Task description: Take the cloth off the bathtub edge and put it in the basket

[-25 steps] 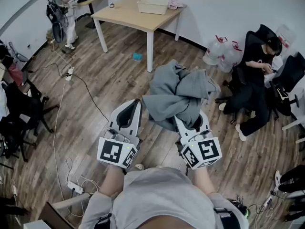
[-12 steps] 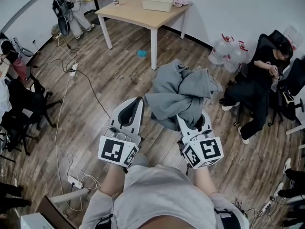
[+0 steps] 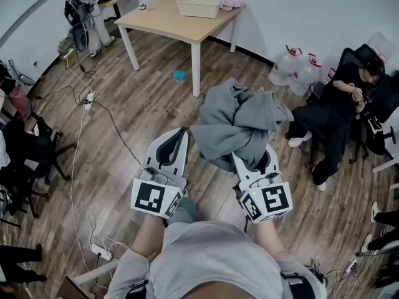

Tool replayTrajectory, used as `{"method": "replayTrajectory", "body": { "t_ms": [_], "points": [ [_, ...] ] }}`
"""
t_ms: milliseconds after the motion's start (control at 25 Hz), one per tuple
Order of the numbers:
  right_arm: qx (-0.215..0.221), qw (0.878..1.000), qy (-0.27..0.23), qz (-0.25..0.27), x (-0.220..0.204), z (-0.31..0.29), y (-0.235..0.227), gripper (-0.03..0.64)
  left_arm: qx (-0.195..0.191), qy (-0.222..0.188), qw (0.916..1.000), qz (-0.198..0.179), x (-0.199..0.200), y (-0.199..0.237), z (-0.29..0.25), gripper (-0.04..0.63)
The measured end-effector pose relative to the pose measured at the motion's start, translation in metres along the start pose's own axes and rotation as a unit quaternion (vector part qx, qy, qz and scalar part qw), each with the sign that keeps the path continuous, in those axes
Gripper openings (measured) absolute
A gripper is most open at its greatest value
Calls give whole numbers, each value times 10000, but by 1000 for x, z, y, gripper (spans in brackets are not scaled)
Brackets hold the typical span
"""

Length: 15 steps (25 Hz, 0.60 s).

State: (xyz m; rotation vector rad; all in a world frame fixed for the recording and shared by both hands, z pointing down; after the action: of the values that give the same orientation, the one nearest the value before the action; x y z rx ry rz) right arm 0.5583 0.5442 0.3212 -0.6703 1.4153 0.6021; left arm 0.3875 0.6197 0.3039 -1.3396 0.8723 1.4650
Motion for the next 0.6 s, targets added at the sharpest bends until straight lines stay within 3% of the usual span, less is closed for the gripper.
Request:
{"method": "replayTrajectory", "body": {
  "t_ms": [440, 600],
  "points": [
    [-383, 9992, 19, -152, 4, -127, 34, 218, -349, -10, 9994, 19, -3, 141, -44, -3],
    [-493, 9985, -11, -255, -4, -156, 40, 218, -424, -4, 9991, -70, -10, 171, -53, -3]
  ]
}}
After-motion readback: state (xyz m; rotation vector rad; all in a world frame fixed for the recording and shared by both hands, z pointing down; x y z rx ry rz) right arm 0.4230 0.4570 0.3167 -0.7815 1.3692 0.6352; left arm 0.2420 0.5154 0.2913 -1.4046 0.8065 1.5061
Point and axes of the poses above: the fingertips, and each gripper's own axes: z backward along the fingers, y to its left, x out of its top, the point moved 6 cm from there along z, backward along the fingers, and after that the axes turned 13 degrees about -x, right-handed, at the moved point
